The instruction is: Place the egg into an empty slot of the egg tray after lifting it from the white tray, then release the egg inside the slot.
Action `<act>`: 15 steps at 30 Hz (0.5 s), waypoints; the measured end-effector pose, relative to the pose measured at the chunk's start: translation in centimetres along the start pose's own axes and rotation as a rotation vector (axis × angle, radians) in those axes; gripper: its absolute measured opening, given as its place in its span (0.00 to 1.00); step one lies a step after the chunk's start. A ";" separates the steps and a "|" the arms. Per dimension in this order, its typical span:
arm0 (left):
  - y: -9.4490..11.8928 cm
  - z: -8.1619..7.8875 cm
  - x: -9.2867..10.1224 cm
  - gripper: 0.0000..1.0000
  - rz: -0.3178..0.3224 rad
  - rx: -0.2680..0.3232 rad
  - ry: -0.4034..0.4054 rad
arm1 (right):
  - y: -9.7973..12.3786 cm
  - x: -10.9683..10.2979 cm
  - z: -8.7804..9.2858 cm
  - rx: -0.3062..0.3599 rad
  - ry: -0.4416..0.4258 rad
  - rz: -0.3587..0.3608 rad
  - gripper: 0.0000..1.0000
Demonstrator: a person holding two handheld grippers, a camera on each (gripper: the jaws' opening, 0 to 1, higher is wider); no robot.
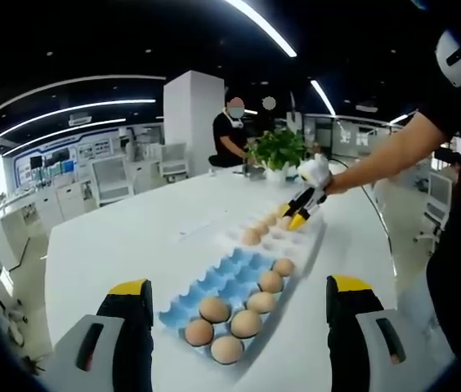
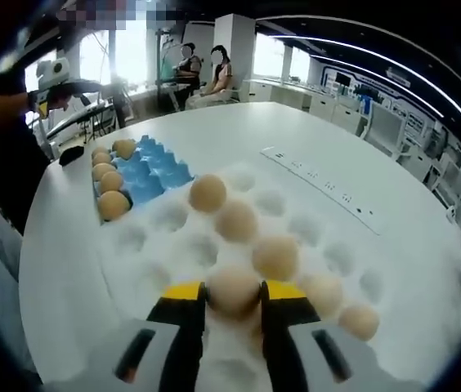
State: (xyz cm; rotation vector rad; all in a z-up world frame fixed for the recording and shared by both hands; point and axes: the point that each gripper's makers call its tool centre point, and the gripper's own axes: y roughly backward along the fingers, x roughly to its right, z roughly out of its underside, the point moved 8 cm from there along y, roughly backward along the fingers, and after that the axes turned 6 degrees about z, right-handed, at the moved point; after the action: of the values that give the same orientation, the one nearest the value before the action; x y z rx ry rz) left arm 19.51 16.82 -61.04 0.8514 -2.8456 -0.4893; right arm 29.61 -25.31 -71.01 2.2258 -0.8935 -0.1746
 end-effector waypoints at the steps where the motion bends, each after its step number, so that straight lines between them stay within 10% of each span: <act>1: 0.0 0.0 0.0 0.90 0.001 -0.001 0.000 | 0.1 0.0 -0.1 0.004 -0.001 0.002 0.28; 15: 0.4 0.2 -0.1 0.90 0.014 0.013 -0.002 | 1.1 -1.1 -2.8 0.072 0.008 0.008 0.28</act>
State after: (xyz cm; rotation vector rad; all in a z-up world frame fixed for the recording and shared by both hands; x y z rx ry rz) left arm 19.37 17.24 -61.08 0.8333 -2.8577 -0.4712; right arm 29.20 -23.53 -68.35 2.2874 -0.9175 -0.1316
